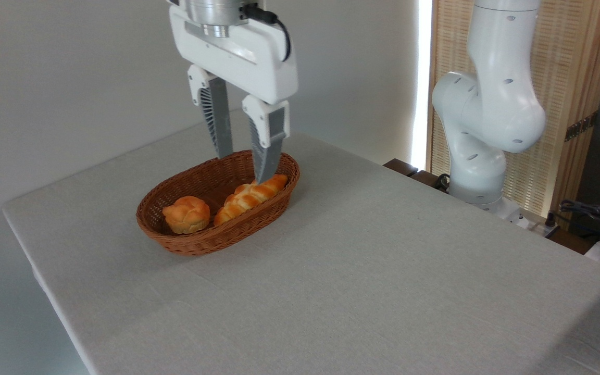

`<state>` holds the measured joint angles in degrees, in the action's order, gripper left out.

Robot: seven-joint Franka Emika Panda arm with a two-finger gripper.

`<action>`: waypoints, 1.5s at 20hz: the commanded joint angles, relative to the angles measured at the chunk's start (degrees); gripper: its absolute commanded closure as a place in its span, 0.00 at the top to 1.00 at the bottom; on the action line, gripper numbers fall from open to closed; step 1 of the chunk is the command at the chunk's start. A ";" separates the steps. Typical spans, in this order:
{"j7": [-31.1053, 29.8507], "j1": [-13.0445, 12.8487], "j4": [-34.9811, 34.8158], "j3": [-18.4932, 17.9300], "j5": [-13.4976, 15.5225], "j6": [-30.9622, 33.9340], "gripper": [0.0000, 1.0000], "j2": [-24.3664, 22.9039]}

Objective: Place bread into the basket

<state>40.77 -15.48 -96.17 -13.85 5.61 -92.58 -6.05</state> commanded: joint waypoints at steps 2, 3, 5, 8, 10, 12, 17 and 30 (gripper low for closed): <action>0.54 10.27 4.06 9.61 0.01 1.79 1.00 3.24; 0.45 10.73 4.06 10.06 -0.16 1.87 1.00 3.24; 0.62 10.82 4.15 10.07 -2.44 1.87 1.00 3.24; 0.89 10.82 4.06 9.72 -3.33 1.79 1.00 3.24; 0.97 10.82 4.15 9.63 -3.42 1.79 1.00 3.24; 0.89 10.82 4.06 9.80 -3.59 1.79 1.00 3.24; 1.06 10.82 3.98 11.12 -5.00 1.79 1.00 3.33; 0.97 10.82 3.89 12.61 -5.09 2.05 1.00 3.77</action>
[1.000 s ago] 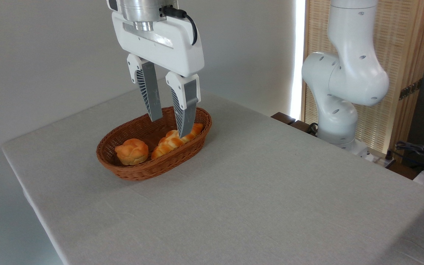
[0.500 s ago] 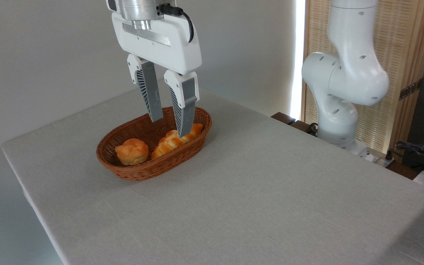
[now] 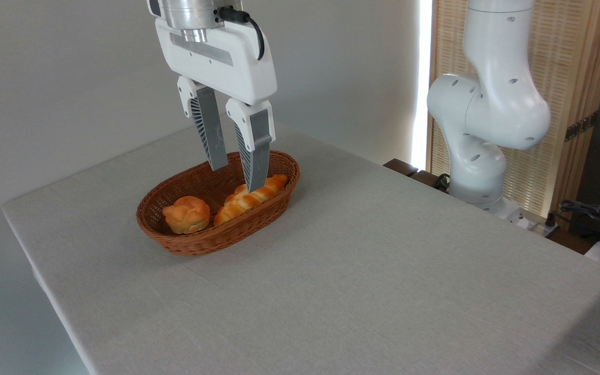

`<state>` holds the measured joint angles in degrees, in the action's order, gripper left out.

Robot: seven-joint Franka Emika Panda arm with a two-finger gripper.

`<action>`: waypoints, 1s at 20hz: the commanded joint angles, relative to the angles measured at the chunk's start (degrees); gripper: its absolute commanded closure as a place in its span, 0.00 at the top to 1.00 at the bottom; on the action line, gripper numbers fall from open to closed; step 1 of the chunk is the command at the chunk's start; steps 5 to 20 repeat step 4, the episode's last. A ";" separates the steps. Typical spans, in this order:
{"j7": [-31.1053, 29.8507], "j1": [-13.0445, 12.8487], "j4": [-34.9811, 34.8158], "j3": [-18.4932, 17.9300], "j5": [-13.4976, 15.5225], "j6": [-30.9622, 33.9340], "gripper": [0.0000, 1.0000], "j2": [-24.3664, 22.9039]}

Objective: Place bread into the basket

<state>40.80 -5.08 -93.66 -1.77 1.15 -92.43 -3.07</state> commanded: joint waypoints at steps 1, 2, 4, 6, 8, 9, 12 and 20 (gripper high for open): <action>0.95 0.42 1.38 0.80 -0.62 1.90 1.00 0.78; 0.95 0.51 1.38 0.98 -0.62 1.90 1.00 0.78; 1.04 0.42 1.47 0.98 -0.62 1.90 1.00 0.78; 1.04 0.42 1.47 0.98 -0.62 1.90 1.00 0.78; 1.04 0.42 1.47 0.98 -0.62 1.90 1.00 0.78; 1.04 0.42 1.47 0.98 -0.62 1.90 1.00 0.78; 1.04 0.42 1.47 0.98 -0.62 1.90 1.00 0.78; 1.04 0.42 1.47 0.98 -0.62 1.90 1.00 0.78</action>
